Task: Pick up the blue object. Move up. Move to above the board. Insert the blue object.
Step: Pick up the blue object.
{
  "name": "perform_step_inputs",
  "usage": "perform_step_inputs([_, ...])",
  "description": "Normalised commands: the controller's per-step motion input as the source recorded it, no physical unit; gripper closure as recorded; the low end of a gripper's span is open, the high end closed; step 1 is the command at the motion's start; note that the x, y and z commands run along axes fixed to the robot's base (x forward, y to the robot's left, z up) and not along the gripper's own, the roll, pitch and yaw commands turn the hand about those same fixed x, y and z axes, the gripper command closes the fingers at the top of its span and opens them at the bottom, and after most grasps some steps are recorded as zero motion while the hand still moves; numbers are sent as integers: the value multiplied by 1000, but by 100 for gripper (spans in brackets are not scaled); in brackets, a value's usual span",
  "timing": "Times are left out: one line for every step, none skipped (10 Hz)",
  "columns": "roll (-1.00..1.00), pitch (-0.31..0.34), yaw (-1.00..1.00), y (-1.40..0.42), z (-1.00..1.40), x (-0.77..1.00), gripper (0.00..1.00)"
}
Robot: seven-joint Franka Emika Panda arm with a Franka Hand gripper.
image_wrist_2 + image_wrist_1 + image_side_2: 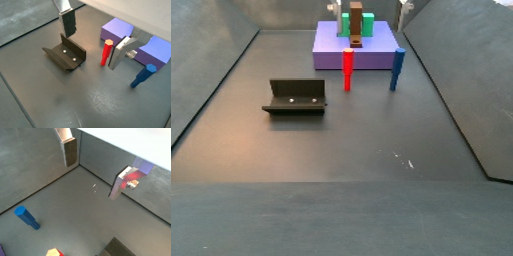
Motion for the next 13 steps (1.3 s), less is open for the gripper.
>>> perform_step_inputs([0, 7, 0, 0, 0, 3, 0])
perform_step_inputs([0, 3, 0, 0, 0, 17, 0])
perform_step_inputs([0, 24, -89, -151, -123, -126, 0])
perform_step_inputs([0, -61, -289, -206, -174, -846, 0])
perform_step_inputs([0, -66, -140, -466, -86, -857, 0])
perform_step_inputs([1, -70, 0, -840, -177, -794, 0])
perform_step_inputs([39, -53, 51, -877, -223, -680, 0])
perform_step_inputs([94, -17, 77, -1000, -249, -454, 0])
perform_step_inputs([114, -37, 97, -994, -343, -491, 0])
perform_step_inputs([89, -21, 146, -960, -374, -334, 0])
perform_step_inputs([0, 0, 80, -660, -391, -120, 0])
perform_step_inputs([-41, 0, 0, -260, -334, 0, 0])
perform_step_inputs([-156, 0, 0, -69, -277, 163, 0])
